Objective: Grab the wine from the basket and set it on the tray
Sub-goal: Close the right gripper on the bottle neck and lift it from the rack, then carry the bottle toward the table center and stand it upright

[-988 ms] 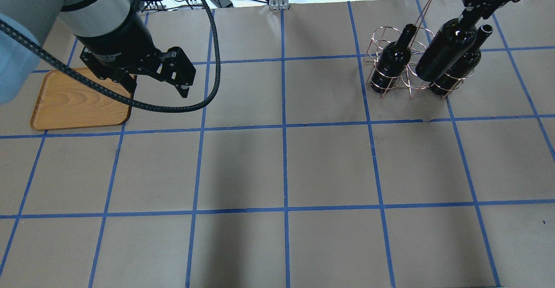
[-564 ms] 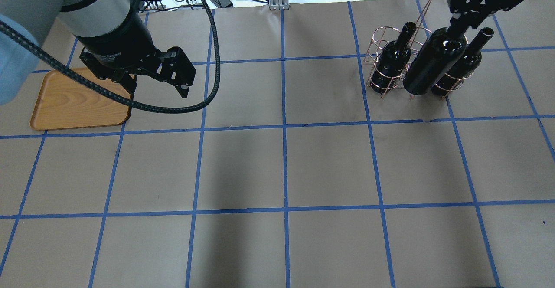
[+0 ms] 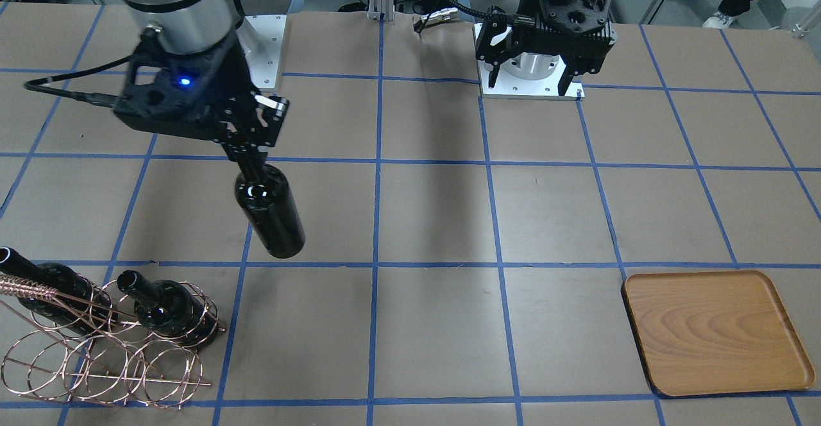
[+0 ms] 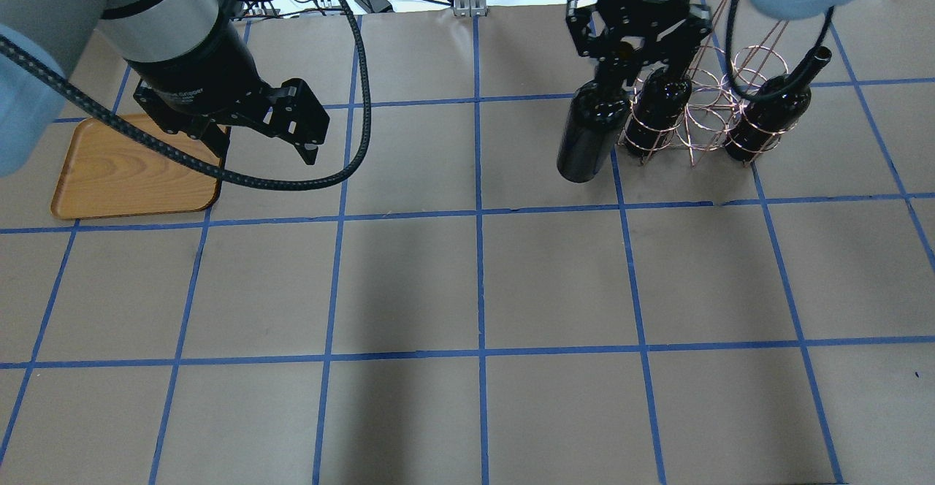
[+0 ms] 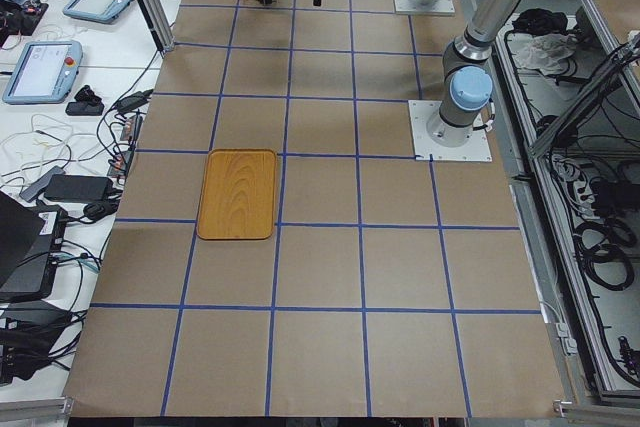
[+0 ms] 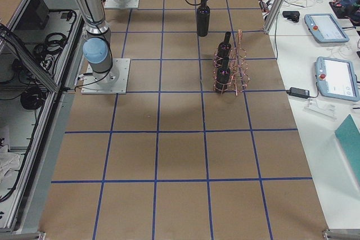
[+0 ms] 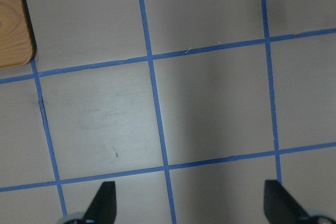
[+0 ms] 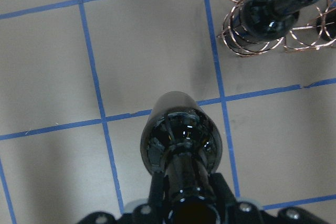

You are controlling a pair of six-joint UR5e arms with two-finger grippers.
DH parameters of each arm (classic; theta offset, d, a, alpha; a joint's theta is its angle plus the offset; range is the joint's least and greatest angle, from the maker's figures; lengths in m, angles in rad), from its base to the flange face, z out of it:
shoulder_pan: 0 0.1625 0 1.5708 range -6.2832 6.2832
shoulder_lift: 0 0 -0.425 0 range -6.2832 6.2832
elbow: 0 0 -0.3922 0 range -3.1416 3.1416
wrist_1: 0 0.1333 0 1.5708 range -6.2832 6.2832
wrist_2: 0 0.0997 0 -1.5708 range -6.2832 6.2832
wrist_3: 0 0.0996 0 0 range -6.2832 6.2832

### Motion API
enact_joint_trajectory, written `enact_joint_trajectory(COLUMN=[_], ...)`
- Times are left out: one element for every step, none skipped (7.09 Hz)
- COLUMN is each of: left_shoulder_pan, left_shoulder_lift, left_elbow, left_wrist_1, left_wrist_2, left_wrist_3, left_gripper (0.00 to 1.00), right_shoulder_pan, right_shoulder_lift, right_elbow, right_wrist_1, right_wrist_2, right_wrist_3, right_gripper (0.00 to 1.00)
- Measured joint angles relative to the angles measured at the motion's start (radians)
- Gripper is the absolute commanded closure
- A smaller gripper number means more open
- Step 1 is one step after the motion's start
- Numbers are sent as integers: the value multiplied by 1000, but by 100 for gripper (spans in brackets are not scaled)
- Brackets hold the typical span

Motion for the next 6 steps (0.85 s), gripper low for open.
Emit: enact_joint_trajectory(left_shoulder_pan=[0,0,1,1,1,1], left_shoulder_lift=[1,1,2,3,3,3], left_elbow=[0,0,0,0,0,0], left_wrist_1=[0,0,0,0,0,0], left_wrist_2=[0,0,1,1,2,2], left_wrist_3=[0,0,0,0,0,0], left_gripper=[0,0,0,0,0,0], right_shoulder_pan=[72,135,192,244,295,338], right_shoulder_lift=[17,25,31,41,62,87], right_elbow=[22,53,90,114,126,131], right_wrist_1=[-48,-93,-145,-187,-218,-246], right_wrist_2=[-1,1,2,2,1,-2], right_wrist_3=[99,188,264,328,398,456], right_gripper=[100,100,100,100,100,100])
